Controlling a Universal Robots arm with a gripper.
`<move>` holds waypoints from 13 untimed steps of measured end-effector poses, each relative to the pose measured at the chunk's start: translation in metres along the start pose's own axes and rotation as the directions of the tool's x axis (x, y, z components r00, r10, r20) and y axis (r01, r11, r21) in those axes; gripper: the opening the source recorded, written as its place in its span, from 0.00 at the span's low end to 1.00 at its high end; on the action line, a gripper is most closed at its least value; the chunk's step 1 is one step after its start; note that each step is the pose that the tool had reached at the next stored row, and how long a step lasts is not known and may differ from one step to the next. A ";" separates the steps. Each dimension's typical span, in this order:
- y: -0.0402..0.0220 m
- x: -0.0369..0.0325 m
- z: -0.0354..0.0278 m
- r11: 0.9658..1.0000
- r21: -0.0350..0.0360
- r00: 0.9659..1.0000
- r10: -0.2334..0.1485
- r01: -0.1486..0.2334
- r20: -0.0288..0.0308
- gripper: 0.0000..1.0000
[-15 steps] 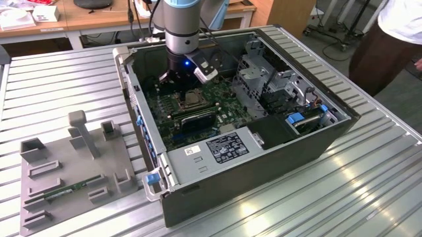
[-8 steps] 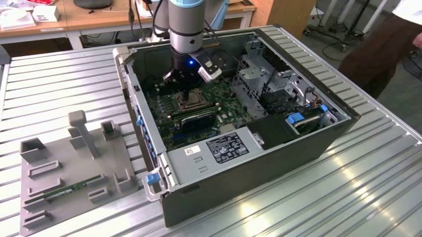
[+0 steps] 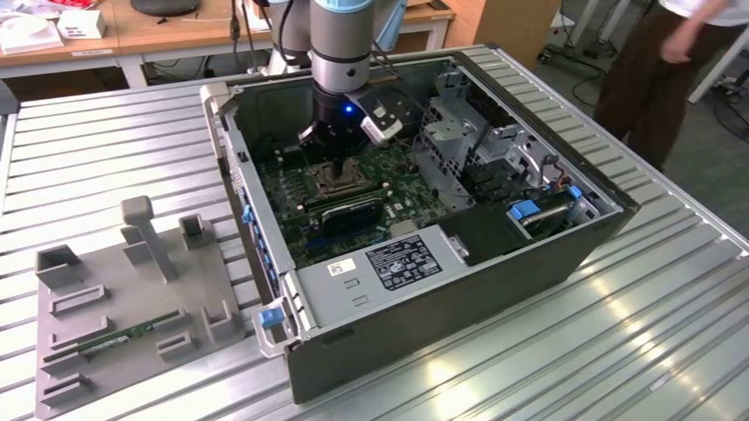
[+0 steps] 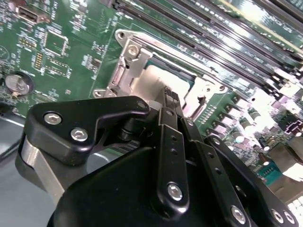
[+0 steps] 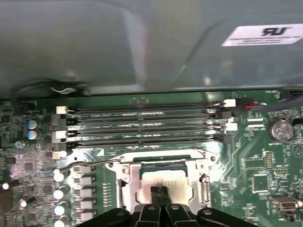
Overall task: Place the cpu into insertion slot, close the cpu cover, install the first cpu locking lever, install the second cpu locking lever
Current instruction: 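Close the cpu cover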
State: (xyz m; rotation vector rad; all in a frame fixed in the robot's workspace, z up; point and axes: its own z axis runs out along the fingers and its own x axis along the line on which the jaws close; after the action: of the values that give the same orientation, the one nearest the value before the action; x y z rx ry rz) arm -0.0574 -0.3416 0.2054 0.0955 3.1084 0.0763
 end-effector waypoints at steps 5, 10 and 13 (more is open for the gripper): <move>0.0002 -0.0020 -0.0010 1.000 0.000 1.000 0.000 0.000 0.000 0.11; 0.0004 -0.0022 -0.0059 1.000 0.000 1.000 0.000 0.000 0.000 0.11; 0.0006 -0.0023 -0.0096 1.000 0.000 1.000 0.000 0.000 0.000 0.11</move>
State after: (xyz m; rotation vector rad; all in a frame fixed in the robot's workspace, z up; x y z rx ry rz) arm -0.0554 -0.3416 0.2151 0.0955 3.1084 0.0764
